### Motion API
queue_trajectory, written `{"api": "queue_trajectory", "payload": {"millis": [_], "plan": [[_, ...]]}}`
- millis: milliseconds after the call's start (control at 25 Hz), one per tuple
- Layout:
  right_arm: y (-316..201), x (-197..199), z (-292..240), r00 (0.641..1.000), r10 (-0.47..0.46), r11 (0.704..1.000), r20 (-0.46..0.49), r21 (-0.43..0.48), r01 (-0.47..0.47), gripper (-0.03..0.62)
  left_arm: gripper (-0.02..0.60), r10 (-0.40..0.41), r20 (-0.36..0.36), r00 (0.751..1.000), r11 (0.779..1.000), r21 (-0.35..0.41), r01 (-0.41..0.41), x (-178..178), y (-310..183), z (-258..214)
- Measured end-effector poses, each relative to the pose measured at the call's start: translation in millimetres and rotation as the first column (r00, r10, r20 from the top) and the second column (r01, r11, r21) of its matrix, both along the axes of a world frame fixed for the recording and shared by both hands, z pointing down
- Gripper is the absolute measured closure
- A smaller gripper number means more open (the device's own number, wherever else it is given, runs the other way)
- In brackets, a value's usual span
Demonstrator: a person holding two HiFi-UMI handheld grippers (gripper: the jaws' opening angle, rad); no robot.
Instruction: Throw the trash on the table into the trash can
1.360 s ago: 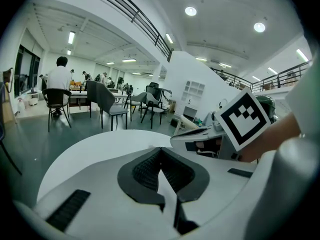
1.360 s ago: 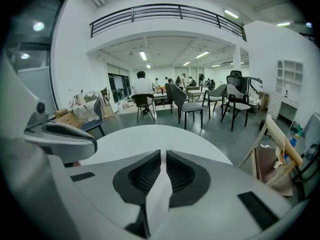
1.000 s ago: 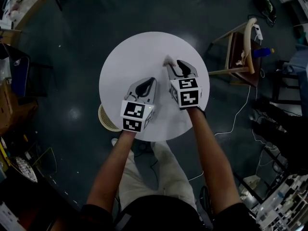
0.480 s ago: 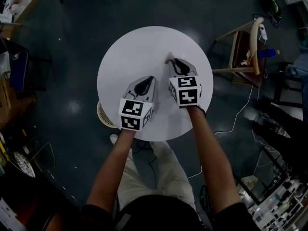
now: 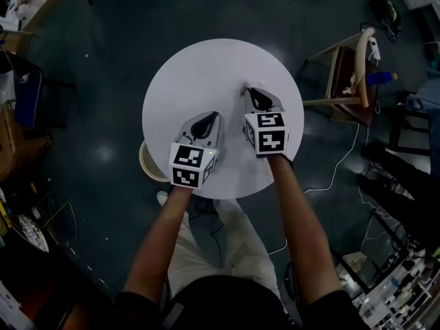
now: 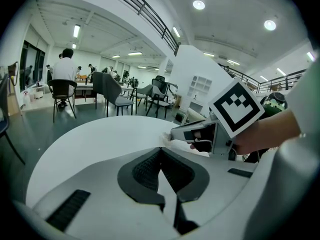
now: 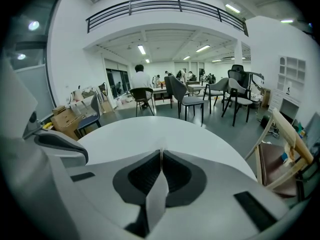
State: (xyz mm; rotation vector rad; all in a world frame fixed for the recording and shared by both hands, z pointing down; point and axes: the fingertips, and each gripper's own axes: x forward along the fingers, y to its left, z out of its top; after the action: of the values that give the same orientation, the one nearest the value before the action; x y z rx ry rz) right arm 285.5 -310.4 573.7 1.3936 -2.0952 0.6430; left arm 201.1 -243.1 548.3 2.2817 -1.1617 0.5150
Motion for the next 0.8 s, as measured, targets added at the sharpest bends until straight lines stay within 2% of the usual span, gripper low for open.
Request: {"api": "queue_trajectory", "payload": {"millis": [360,800], "plan": [[41.0,-21.2,-23.4,1.000,-0.022,1.000,0.006,-0.001,0.022,0.565,0.568,-0.015,-0.001,1.000,1.000,-0.010,0.015,-26.8,37.0,-16.7],[102.2,-67.0,-56.4,0.998,-0.059,0.998,0.024,0.015,0.059,0.571,0.568,-0.059,-0.003,0.998,0.998,-0.001,0.059,-81.8,87.7,-46.2]]}}
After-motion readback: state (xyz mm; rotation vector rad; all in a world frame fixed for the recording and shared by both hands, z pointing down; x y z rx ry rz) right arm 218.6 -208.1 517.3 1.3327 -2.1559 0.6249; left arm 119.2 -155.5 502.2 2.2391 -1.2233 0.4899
